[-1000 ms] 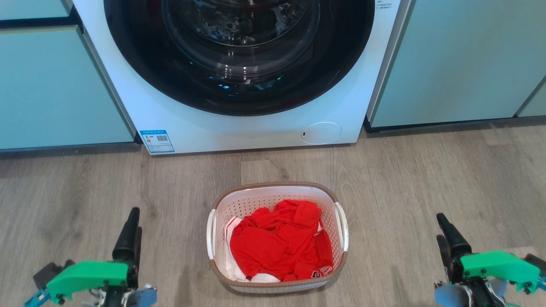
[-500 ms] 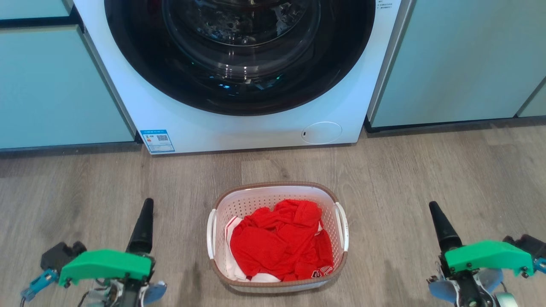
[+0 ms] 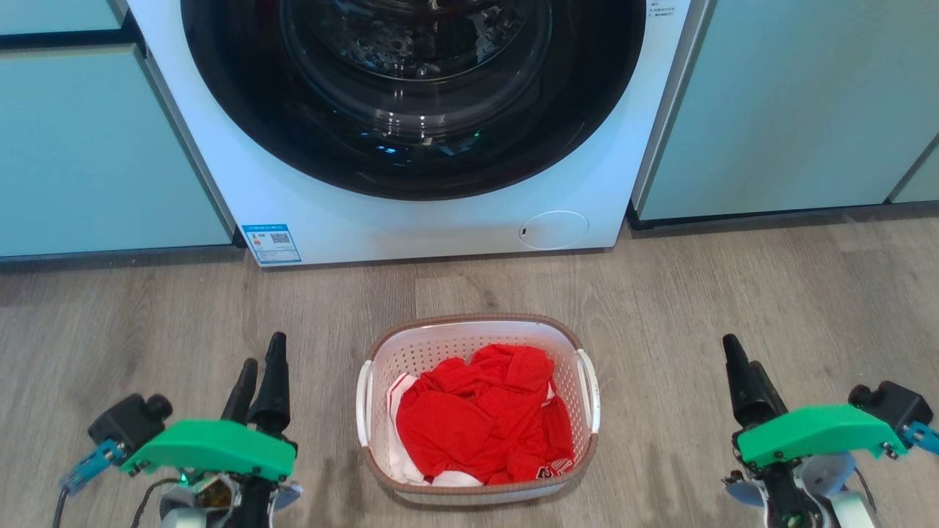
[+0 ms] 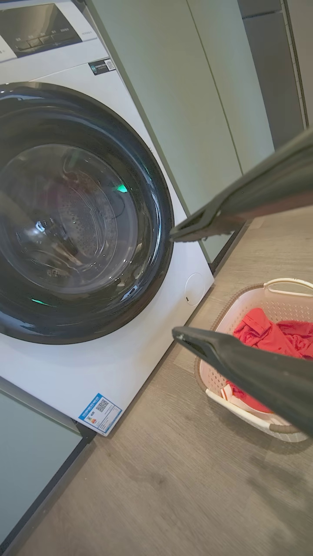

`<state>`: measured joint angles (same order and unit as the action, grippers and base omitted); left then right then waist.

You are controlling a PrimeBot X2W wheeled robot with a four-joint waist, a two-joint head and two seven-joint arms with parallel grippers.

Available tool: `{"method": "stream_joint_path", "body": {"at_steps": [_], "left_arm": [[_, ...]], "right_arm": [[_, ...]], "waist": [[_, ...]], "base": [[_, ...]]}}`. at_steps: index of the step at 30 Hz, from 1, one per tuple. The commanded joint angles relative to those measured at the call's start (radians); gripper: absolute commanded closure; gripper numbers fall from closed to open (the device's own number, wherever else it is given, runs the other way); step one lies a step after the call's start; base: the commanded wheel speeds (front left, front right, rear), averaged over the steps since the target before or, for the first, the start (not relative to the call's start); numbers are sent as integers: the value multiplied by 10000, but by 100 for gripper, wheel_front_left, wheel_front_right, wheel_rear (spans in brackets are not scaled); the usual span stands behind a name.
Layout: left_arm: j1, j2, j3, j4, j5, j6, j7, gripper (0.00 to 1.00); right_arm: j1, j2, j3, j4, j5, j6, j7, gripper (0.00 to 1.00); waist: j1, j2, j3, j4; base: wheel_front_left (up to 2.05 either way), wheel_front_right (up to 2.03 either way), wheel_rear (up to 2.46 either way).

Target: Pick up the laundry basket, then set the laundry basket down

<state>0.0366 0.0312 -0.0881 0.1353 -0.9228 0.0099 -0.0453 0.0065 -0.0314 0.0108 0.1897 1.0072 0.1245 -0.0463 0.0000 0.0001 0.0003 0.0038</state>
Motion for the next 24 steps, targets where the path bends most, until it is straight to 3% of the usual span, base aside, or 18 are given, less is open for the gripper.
{"method": "stream_joint_path", "body": {"at_steps": [1, 24], "left_arm": [[-344, 158, 70, -499, 412, 71, -158, 0], [23, 464, -660, -942, 3355, 802, -834, 0]], "right_arm": [[-285, -104, 195, -464, -377, 28, -156, 0], [-51, -133, 753, -990, -3233, 39, -829, 0]], "waist": [[0, -1, -9, 1], [0, -1, -70, -8]], "base": [[0, 0, 0], [0, 0, 0]]}}
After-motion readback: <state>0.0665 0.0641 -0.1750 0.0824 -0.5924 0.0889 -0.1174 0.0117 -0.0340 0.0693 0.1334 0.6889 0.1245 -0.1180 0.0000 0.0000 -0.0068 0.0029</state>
